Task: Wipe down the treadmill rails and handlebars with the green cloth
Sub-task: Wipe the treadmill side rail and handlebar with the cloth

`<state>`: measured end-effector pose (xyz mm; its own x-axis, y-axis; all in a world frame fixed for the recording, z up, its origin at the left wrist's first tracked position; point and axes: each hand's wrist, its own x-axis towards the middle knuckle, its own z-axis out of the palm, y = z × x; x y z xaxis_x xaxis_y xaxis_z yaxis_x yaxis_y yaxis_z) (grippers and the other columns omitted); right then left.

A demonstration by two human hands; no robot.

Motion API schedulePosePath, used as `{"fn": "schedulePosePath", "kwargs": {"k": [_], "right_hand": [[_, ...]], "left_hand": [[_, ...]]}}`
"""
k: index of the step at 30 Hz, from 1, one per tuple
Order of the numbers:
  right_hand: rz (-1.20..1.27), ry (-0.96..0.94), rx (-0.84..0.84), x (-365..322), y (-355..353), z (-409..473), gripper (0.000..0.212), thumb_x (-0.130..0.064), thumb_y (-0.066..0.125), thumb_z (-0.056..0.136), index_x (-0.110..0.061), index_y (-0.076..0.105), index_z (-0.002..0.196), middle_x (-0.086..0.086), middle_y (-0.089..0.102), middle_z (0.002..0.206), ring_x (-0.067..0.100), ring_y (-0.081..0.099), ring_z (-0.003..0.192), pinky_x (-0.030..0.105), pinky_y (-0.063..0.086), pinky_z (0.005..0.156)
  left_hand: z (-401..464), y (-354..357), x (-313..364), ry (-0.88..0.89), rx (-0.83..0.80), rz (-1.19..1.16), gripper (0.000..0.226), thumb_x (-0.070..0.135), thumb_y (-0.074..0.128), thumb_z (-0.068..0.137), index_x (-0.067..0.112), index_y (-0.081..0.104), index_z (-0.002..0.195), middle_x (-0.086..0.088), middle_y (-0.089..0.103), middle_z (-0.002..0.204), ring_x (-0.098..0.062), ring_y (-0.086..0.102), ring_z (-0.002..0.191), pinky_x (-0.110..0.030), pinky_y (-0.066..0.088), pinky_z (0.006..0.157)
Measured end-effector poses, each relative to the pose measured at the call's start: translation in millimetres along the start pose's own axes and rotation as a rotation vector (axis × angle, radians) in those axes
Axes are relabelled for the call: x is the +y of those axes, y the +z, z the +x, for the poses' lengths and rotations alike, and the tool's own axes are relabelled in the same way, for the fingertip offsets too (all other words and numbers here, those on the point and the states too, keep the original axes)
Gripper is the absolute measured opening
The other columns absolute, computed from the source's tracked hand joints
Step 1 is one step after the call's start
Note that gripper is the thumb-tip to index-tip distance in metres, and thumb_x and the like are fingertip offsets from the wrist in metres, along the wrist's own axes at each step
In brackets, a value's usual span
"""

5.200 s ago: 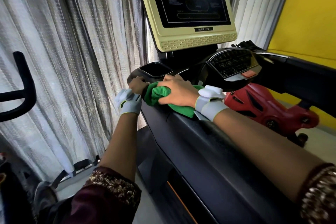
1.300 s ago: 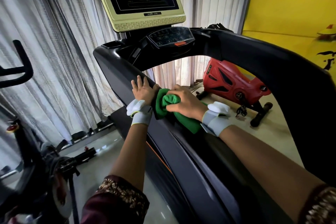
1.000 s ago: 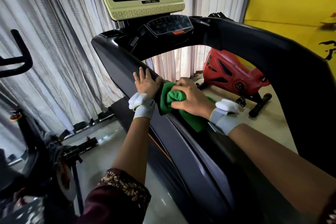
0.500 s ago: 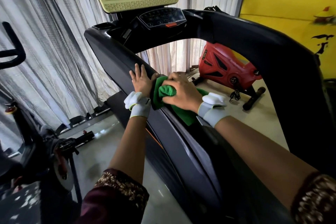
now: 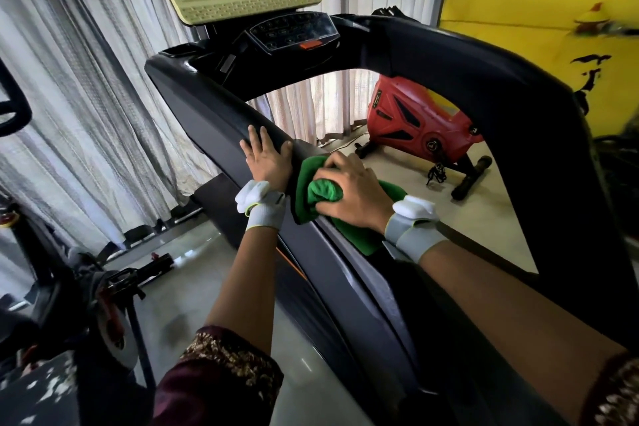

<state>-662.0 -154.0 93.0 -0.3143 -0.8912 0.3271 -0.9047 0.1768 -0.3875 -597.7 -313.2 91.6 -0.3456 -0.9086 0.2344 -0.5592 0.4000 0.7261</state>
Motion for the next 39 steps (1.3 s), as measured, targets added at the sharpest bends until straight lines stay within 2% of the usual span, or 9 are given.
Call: {"fn": "schedulePosePath", "kwargs": {"k": [5, 10, 17, 20, 23, 26, 30, 36, 39], "right_hand": [[0.038, 0.081, -0.016, -15.6, -7.2, 20.4, 0.055, -0.049, 0.054, 0.061, -0.024, 0.064, 0.109, -0.002, 0.047, 0.115, 0.022, 0.04, 0.117, 0.041, 0.036, 0.095], [-0.041, 0.027, 0.072, -9.2, 3.0, 1.6, 0.055, -0.056, 0.049, 0.062, -0.024, 0.066, 0.103, -0.001, 0.05, 0.113, 0.024, 0.043, 0.111, 0.04, 0.037, 0.089], [0.004, 0.078, 0.022, -15.5, -5.2, 5.0, 0.052, -0.048, 0.056, 0.063, -0.023, 0.065, 0.107, -0.002, 0.049, 0.116, 0.023, 0.041, 0.114, 0.042, 0.036, 0.09], [-0.042, 0.028, 0.033, -6.6, -1.7, -16.5, 0.046, -0.047, 0.061, 0.065, -0.024, 0.065, 0.105, -0.001, 0.049, 0.115, 0.025, 0.041, 0.113, 0.043, 0.038, 0.089], [-0.069, -0.011, -0.032, 0.6, -6.5, -26.6, 0.042, -0.041, 0.07, 0.072, -0.024, 0.063, 0.109, 0.0, 0.046, 0.119, 0.025, 0.038, 0.115, 0.043, 0.037, 0.091], [-0.052, -0.007, -0.074, -4.2, -13.1, -21.3, 0.043, -0.039, 0.07, 0.074, -0.023, 0.062, 0.113, 0.0, 0.045, 0.124, 0.026, 0.038, 0.117, 0.044, 0.037, 0.094], [-0.057, -0.016, -0.041, 3.0, -11.2, -41.2, 0.045, -0.046, 0.063, 0.07, -0.024, 0.063, 0.11, 0.0, 0.046, 0.124, 0.028, 0.039, 0.116, 0.045, 0.038, 0.094], [-0.061, -0.042, -0.184, 7.9, -24.1, -49.3, 0.046, -0.04, 0.068, 0.076, -0.022, 0.058, 0.117, 0.002, 0.04, 0.127, 0.027, 0.033, 0.121, 0.047, 0.036, 0.096], [-0.041, -0.03, -0.152, 9.6, -20.4, -60.4, 0.047, -0.041, 0.068, 0.076, -0.024, 0.057, 0.118, 0.001, 0.039, 0.129, 0.027, 0.033, 0.122, 0.046, 0.035, 0.097]], "left_hand": [[1.5, 2.9, -1.7, -0.001, -0.006, -0.016, 0.065, 0.032, 0.044, 0.098, 0.009, 0.016, 0.152, -0.006, 0.002, 0.162, -0.034, -0.004, 0.149, -0.041, 0.006, 0.119], [-0.6, 4.7, -1.2, -0.009, 0.029, -0.002, 0.064, 0.033, 0.043, 0.098, 0.01, 0.016, 0.152, -0.006, 0.003, 0.162, -0.033, -0.002, 0.149, -0.041, 0.008, 0.119], [-4.3, 6.8, 0.3, -0.008, 0.018, 0.002, 0.066, 0.033, 0.044, 0.098, 0.009, 0.015, 0.152, -0.006, 0.001, 0.162, -0.033, -0.003, 0.149, -0.043, 0.009, 0.119], [-15.6, 8.5, 4.5, -0.017, 0.041, -0.012, 0.066, 0.033, 0.044, 0.098, 0.01, 0.016, 0.152, -0.006, 0.002, 0.162, -0.032, -0.002, 0.149, -0.042, 0.009, 0.118], [-28.3, 13.1, 8.3, -0.026, 0.058, -0.014, 0.065, 0.033, 0.045, 0.098, 0.01, 0.016, 0.152, -0.006, 0.002, 0.162, -0.032, -0.001, 0.15, -0.042, 0.01, 0.118], [-36.9, 16.8, 8.4, -0.034, 0.052, -0.017, 0.066, 0.033, 0.045, 0.097, 0.009, 0.016, 0.152, -0.008, 0.002, 0.162, -0.033, 0.0, 0.149, -0.041, 0.009, 0.118], [-52.9, 20.3, 12.8, -0.028, 0.033, -0.038, 0.067, 0.03, 0.045, 0.098, 0.006, 0.013, 0.152, -0.011, -0.001, 0.162, -0.034, -0.003, 0.149, -0.038, 0.004, 0.118], [-79.4, 26.3, 14.2, -0.003, 0.051, -0.085, 0.066, 0.024, 0.048, 0.098, 0.002, 0.015, 0.151, -0.014, 0.002, 0.161, -0.035, -0.002, 0.149, -0.036, -0.001, 0.119], [-85.6, 24.8, 12.4, -0.005, 0.044, -0.112, 0.067, 0.022, 0.05, 0.097, 0.002, 0.015, 0.15, -0.015, 0.002, 0.161, -0.036, -0.003, 0.149, -0.036, 0.0, 0.12]]}}
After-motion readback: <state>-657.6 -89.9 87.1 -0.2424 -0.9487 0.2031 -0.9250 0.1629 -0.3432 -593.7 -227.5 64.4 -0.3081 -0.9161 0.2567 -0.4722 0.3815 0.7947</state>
